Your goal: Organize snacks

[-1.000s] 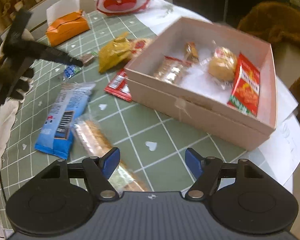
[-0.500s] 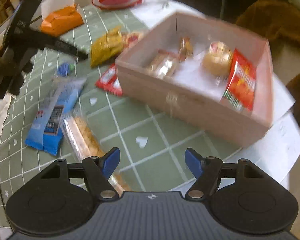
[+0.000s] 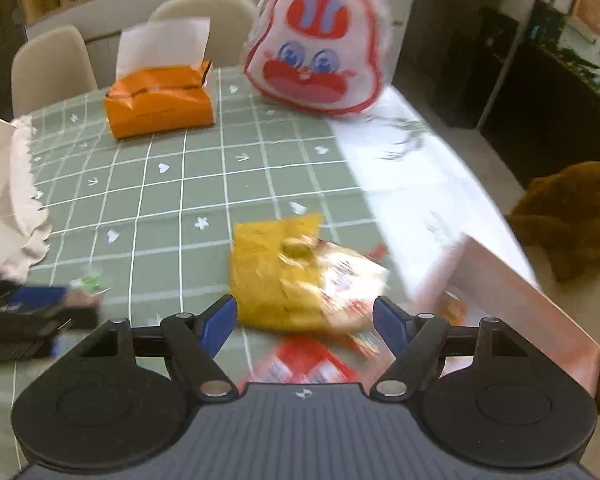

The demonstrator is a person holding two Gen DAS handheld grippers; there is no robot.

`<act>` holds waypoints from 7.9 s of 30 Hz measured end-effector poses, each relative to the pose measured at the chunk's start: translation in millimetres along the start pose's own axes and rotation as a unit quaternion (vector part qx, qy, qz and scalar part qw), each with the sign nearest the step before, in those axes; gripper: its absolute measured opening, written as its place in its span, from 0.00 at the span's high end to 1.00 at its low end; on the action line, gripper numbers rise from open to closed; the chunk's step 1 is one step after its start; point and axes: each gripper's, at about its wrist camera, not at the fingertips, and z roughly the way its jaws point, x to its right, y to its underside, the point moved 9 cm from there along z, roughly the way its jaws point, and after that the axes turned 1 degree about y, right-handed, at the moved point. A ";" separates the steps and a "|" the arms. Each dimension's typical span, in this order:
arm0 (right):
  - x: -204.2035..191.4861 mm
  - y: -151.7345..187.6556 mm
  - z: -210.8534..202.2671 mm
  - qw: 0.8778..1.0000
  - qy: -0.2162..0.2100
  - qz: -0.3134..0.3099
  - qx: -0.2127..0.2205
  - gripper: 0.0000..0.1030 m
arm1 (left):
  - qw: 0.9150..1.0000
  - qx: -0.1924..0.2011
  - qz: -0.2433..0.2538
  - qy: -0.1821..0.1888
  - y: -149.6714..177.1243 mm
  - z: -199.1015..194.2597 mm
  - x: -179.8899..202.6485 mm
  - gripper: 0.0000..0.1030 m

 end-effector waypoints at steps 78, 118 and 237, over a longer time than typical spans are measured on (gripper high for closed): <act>50.2 256.8 -115.0 0.972 0.040 0.232 -0.025 0.25 | 0.971 -0.073 0.097 0.204 163.1 -44.6 148.2 0.60; 13.5 236.3 -118.4 0.967 -0.025 0.252 -0.009 0.25 | 0.986 -0.066 0.045 0.145 151.1 -33.4 83.7 0.60; 49.6 278.5 -109.6 0.972 0.039 0.229 -0.034 0.27 | 0.954 -0.065 0.270 0.117 193.9 -39.2 135.9 0.55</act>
